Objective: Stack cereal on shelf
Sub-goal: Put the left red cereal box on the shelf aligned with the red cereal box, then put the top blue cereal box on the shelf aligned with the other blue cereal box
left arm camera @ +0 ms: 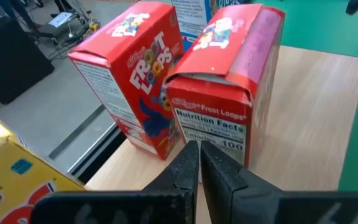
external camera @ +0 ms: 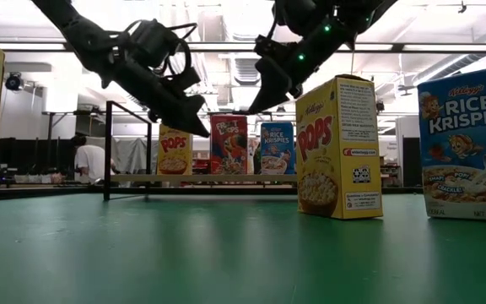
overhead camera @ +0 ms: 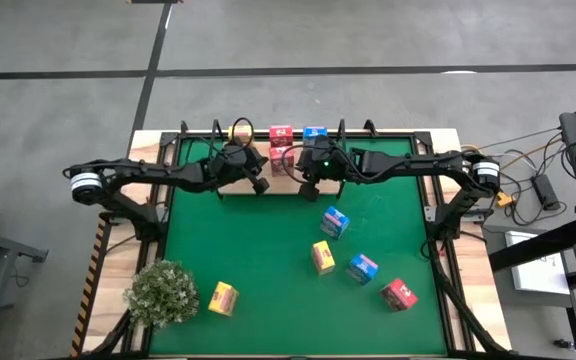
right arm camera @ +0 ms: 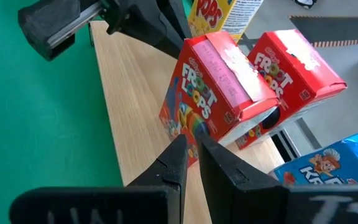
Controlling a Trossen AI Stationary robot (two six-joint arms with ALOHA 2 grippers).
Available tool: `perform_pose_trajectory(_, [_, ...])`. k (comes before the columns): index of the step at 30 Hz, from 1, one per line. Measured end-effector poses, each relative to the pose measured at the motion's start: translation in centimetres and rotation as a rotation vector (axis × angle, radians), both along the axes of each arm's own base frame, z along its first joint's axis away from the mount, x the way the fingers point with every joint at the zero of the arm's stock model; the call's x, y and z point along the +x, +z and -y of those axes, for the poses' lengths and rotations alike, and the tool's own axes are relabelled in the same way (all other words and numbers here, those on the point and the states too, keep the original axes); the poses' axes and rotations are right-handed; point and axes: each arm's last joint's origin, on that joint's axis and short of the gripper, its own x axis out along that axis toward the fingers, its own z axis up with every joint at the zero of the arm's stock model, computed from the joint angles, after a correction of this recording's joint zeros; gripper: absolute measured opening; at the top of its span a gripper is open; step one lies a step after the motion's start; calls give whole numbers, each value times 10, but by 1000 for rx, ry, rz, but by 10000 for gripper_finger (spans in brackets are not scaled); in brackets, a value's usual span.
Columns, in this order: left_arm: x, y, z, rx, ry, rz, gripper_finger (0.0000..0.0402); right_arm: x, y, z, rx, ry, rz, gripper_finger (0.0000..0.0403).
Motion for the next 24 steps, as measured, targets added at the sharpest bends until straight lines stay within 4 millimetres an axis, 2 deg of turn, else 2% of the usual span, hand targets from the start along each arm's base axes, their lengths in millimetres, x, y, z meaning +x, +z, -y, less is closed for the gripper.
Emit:
perform_pose_trajectory(7, [4, -3, -3, 10, 3, 23, 0, -3, -5, 3, 15, -31, -7, 31])
perform_pose_trajectory(18, [4, -4, -4, 8, 9, 26, 0, -15, -21, 29, 37, -129, 31, 31])
perform_pose_trajectory(21, [3, -1, -1, -8, 13, 36, 0, -15, -23, 29, 32, -129, 50, 31])
perform_pose_trajectory(24, [-1, 6, 6, -27, 3, 36, 0, -11, -17, 22, 10, -98, 100, 31])
